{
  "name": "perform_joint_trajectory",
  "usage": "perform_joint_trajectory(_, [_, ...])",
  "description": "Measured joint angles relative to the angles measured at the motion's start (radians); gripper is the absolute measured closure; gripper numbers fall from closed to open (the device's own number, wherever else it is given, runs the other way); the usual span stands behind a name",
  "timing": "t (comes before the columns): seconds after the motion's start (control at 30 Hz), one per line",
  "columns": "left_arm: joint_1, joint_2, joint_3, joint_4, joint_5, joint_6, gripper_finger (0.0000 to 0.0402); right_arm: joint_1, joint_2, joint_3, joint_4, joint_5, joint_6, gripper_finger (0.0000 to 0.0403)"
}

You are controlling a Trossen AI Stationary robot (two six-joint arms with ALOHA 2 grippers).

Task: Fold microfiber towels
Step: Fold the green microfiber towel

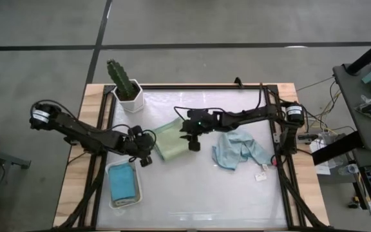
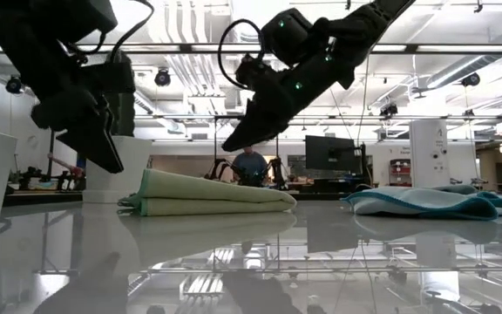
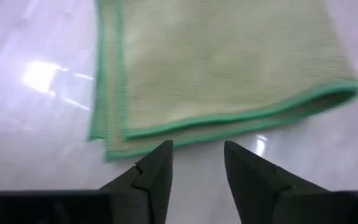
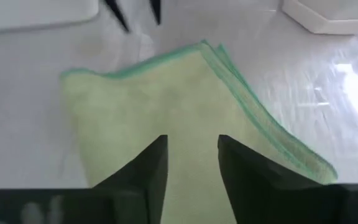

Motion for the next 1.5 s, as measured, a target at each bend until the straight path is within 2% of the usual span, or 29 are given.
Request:
perform_joint_trajectory(0.13, [0.024,-0.007,-0.021,0.005,-0.046,0.005,0.0291,-0.053,0.022,-0.002,0.014,0.000,-0.055,0.0245])
perform_joint_trajectory(0.27, [0.064,0.017,-0.025,0.022,-0.065,0.033,0.0303,-0.111,0.047,-0.003,0.034,-0.001,-0.040,0.0231])
perform_joint_trajectory(0.4, [0.107,0.051,-0.025,0.037,-0.067,0.078,0.0308,-0.159,0.086,-0.003,0.091,-0.063,-0.043,0.0225])
perform_joint_trajectory(0.5, [0.131,0.073,-0.025,0.062,-0.067,0.100,0.0309,-0.183,0.113,-0.003,0.130,-0.120,-0.041,0.0225])
perform_joint_trajectory(0.93, [0.190,0.165,-0.025,0.135,-0.061,0.110,0.0309,-0.208,0.203,0.029,0.141,-0.124,-0.053,0.0249])
perform_joint_trajectory(1.07, [0.195,0.198,-0.025,0.146,-0.059,0.110,0.0309,-0.208,0.209,0.034,0.140,-0.124,-0.072,0.0272])
perform_joint_trajectory(1.17, [0.197,0.222,-0.025,0.159,-0.060,0.111,0.0312,-0.208,0.209,0.034,0.139,-0.124,-0.091,0.0311])
perform_joint_trajectory(1.23, [0.197,0.233,-0.021,0.154,-0.060,0.122,0.0325,-0.208,0.209,0.034,0.139,-0.125,-0.096,0.0348])
perform_joint_trajectory(1.3, [0.197,0.238,-0.015,0.157,-0.057,0.149,0.0354,-0.207,0.208,0.034,0.138,-0.130,-0.101,0.0381])
perform_joint_trajectory(1.37, [0.197,0.235,-0.006,0.153,-0.055,0.163,0.0387,-0.203,0.208,0.034,0.135,-0.132,-0.096,0.0388])
perform_joint_trajectory(1.5, [0.197,0.206,0.009,0.153,-0.059,0.193,0.0397,-0.193,0.199,0.033,0.117,-0.131,-0.092,0.0393])
